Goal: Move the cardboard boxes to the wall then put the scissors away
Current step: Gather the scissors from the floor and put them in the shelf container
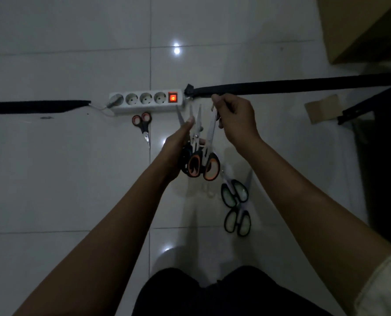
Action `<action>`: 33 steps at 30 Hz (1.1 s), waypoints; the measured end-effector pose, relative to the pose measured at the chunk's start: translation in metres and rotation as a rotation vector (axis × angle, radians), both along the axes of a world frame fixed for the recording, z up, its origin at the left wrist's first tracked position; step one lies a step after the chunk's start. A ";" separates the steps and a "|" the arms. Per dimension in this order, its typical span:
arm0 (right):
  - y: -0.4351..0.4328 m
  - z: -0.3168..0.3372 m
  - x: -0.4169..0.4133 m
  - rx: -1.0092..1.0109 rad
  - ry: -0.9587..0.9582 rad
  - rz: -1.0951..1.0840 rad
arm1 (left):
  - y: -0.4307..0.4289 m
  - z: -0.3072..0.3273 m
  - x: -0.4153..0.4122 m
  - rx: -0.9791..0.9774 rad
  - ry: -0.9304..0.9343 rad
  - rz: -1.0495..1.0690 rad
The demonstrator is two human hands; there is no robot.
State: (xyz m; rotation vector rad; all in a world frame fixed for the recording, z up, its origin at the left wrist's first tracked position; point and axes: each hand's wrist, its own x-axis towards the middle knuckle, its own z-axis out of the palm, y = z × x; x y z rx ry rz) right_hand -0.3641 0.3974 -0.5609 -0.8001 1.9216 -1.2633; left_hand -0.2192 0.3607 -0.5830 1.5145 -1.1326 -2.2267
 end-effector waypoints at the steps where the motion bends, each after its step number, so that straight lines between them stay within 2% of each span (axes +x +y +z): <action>1: 0.004 0.008 -0.003 0.008 0.001 -0.007 | 0.005 0.007 -0.006 0.000 0.025 -0.022; 9: 0.060 0.109 -0.054 -0.039 0.014 -0.191 | 0.058 0.102 -0.068 -0.152 0.231 -0.140; 12: 0.075 0.144 -0.069 -0.059 0.030 -0.254 | 0.072 0.144 -0.087 -0.201 0.230 -0.216; 16: 0.107 0.204 -0.079 -0.110 -0.073 -0.301 | 0.090 0.203 -0.103 -0.286 0.212 -0.300; 19: 0.124 0.239 -0.087 -0.078 -0.220 -0.279 | 0.097 0.239 -0.111 -0.308 0.246 -0.349; 22: 0.146 0.277 -0.101 -0.099 -0.308 -0.153 | 0.110 0.279 -0.119 -0.315 0.307 -0.420; 28: 0.176 0.363 -0.119 -0.070 -0.186 0.055 | 0.134 0.345 -0.134 -0.432 0.310 -0.551; 33: 0.185 0.398 -0.126 -0.092 -0.245 -0.019 | 0.138 0.385 -0.148 -0.497 0.298 -0.654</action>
